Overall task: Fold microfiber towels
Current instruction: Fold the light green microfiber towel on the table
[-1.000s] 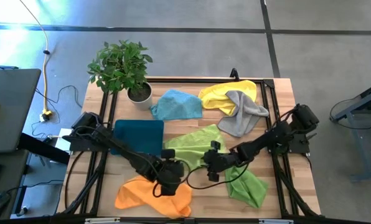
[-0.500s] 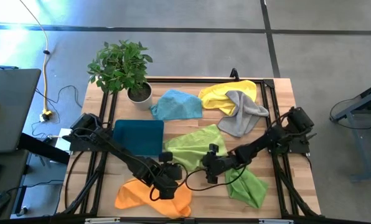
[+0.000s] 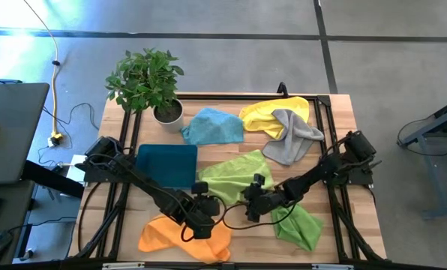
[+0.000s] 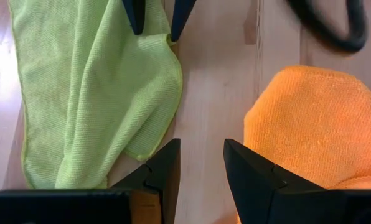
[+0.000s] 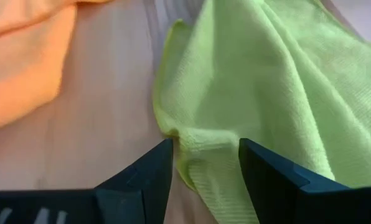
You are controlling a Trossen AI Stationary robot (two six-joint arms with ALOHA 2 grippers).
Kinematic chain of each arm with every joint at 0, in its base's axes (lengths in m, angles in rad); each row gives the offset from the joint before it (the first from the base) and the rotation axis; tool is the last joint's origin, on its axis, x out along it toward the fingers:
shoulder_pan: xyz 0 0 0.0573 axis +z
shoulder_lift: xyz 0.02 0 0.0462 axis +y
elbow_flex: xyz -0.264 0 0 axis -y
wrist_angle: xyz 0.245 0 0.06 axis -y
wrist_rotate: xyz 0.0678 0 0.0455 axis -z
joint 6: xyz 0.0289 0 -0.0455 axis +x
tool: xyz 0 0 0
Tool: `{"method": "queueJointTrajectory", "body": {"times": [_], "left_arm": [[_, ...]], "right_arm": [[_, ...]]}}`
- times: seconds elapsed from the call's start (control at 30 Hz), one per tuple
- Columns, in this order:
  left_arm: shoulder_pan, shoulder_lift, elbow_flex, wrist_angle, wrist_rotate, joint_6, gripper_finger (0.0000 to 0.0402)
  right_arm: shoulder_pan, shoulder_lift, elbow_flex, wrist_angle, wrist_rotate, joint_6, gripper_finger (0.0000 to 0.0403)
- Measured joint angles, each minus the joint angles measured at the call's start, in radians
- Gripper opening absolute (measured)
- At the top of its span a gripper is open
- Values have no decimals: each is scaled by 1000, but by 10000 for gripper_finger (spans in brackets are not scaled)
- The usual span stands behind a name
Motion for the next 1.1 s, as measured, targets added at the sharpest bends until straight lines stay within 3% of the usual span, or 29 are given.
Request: {"method": "queueJointTrajectory", "body": {"times": [0.13, 0.3, 0.5, 0.67, 0.83, 1.1], "left_arm": [[0, 0, 0, 1, -1, 0, 113], [0, 0, 0, 1, -3, -3, 113], [0, 0, 0, 0, -3, -7, 113], [0, 0, 0, 0, -20, -8, 113], [0, 0, 0, 0, -26, -8, 113], [-6, 0, 0, 0, -59, -8, 113]], "right_arm": [[4, 46, 0, 68, 11, -1, 178], [5, 76, 32, 27, 56, -2, 159], [4, 76, 95, -95, 52, -14, 78], [4, 76, 192, -248, -25, -23, 10], [5, 76, 347, -498, -78, -29, 8], [-13, 76, 514, -782, -26, -52, 3]]}}
